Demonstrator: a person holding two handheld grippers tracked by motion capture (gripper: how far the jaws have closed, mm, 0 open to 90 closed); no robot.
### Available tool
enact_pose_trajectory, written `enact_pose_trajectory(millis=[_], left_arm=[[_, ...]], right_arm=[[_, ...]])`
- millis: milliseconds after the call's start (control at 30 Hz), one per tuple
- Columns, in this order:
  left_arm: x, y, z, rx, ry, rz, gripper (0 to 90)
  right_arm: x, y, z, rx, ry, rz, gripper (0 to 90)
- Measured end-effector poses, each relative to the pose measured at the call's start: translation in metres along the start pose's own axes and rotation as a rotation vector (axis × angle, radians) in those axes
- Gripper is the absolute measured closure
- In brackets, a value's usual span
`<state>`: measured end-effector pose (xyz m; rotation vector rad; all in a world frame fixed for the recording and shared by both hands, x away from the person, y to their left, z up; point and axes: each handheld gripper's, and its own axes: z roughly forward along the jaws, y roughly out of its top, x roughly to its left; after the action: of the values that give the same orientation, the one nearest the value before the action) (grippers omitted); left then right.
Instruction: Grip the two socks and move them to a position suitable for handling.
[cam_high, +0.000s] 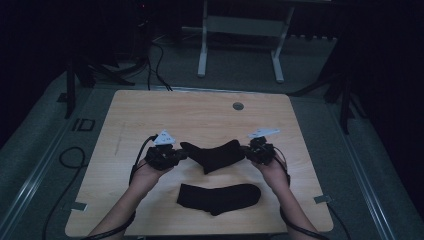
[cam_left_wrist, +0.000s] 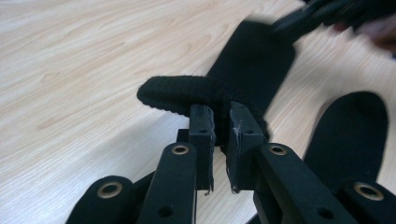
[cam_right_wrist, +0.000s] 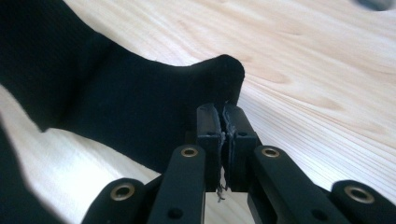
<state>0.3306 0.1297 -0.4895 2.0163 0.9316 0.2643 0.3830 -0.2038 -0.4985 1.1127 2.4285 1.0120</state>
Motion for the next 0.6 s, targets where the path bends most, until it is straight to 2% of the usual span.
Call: enact_pose_trajectory(millis=[167,233,267,400,433,467,533,600], left_arm=[[0.0,-0.008,0.003,0.017,-0.044,0.008,82.2],[0.0,-0.012,0.006,0.03,-0.055,0.007,82.1],[0.001,-0.013,0.007,0.048,-0.062,0.011,82.1],[0.005,-0.021,0.016,0.083,-0.051,0.013,81.9],[0.007,-0.024,0.019,0.083,-0.052,-0.004,81.9],[0.007,-0.024,0.019,0.083,-0.052,-0.004,81.9],[0.013,-0.031,0.026,0.121,-0.06,-0.027,81.8],[0.016,-0.037,0.031,0.151,-0.066,-0.031,81.5]], right_arm=[[-0.017,-0.015,-0.038,-0.026,-0.012,0.031,86.3],[-0.022,-0.023,-0.046,-0.021,0.012,0.048,86.3],[-0.023,-0.026,-0.046,-0.018,0.01,0.047,86.2],[-0.023,-0.042,-0.035,0.029,0.023,0.055,86.0],[-0.023,-0.045,-0.031,0.04,0.038,0.059,85.8],[-0.022,-0.048,-0.026,0.051,0.039,0.065,85.8],[-0.02,-0.053,-0.017,0.074,0.04,0.064,85.4],[-0.019,-0.056,-0.011,0.082,0.035,0.066,85.3]])
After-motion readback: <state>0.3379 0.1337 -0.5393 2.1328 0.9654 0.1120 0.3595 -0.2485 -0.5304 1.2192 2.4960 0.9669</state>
